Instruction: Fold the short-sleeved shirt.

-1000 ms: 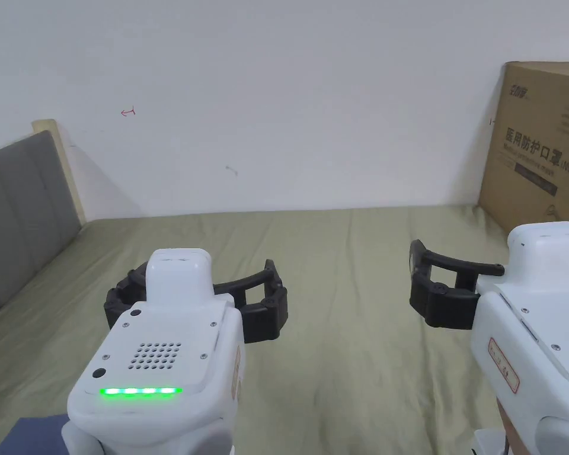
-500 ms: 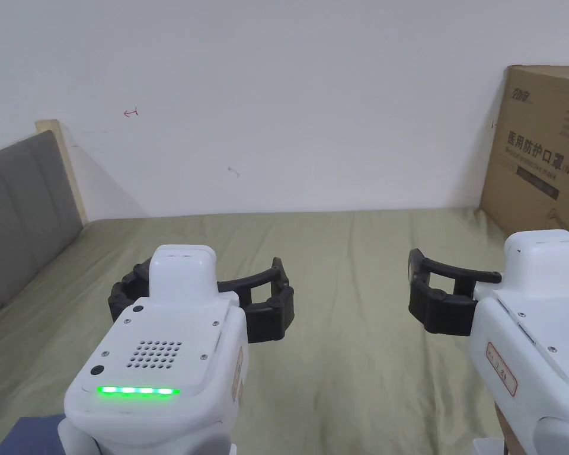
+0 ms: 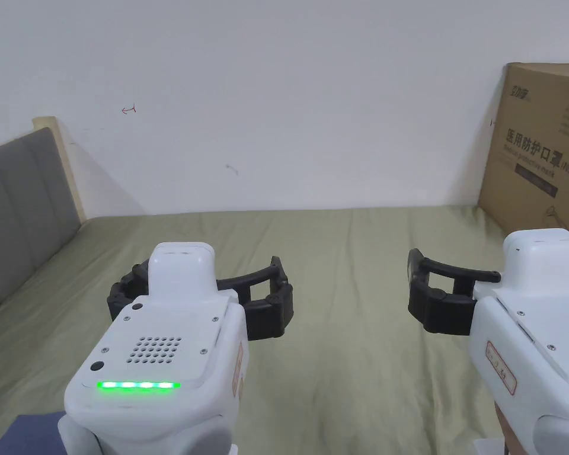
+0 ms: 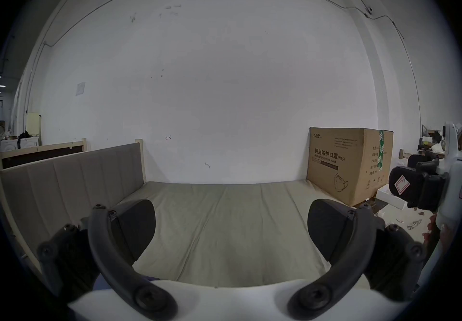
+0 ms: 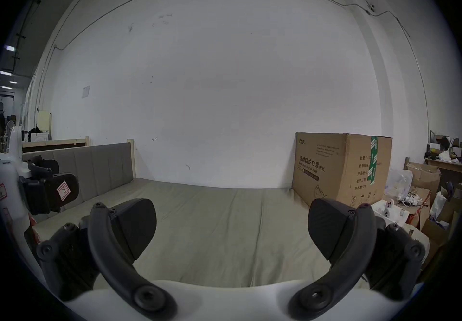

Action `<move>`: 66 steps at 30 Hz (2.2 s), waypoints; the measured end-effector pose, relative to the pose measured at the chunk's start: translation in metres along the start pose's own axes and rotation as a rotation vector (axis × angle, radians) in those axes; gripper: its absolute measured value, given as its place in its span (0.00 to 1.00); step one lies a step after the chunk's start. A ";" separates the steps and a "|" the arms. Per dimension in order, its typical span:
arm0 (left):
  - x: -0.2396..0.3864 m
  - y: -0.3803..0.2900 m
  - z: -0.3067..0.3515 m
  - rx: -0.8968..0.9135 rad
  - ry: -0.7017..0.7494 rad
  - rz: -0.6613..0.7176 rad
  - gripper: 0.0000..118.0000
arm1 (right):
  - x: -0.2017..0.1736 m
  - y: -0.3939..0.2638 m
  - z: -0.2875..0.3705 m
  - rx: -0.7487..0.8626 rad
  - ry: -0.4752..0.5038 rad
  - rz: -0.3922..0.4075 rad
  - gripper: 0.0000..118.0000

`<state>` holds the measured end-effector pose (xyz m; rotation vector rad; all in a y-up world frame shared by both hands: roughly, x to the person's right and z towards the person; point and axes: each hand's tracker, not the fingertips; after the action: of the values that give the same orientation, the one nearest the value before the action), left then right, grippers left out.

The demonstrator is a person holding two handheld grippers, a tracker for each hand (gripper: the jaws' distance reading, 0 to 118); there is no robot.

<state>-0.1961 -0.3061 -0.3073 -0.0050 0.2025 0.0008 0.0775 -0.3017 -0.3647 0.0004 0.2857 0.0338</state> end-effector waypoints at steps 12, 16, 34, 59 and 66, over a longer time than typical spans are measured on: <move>-0.002 0.005 -0.002 -0.012 -0.002 0.046 1.00 | -0.001 0.002 0.003 0.001 0.005 0.004 1.00; -0.001 0.006 0.000 -0.006 -0.002 0.056 1.00 | -0.002 0.001 0.003 -0.003 0.005 0.006 1.00; -0.006 0.010 -0.005 -0.058 -0.002 0.153 1.00 | -0.004 -0.001 0.002 -0.032 0.027 -0.002 1.00; -0.010 0.008 -0.009 -0.093 0.066 0.180 1.00 | -0.005 -0.002 -0.002 -0.042 0.031 -0.004 1.00; -0.008 0.007 -0.010 -0.083 0.089 0.168 1.00 | -0.003 -0.003 -0.003 -0.041 0.024 0.002 1.00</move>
<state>-0.2061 -0.2988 -0.3151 -0.0708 0.2909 0.1769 0.0737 -0.3052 -0.3670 -0.0407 0.3094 0.0418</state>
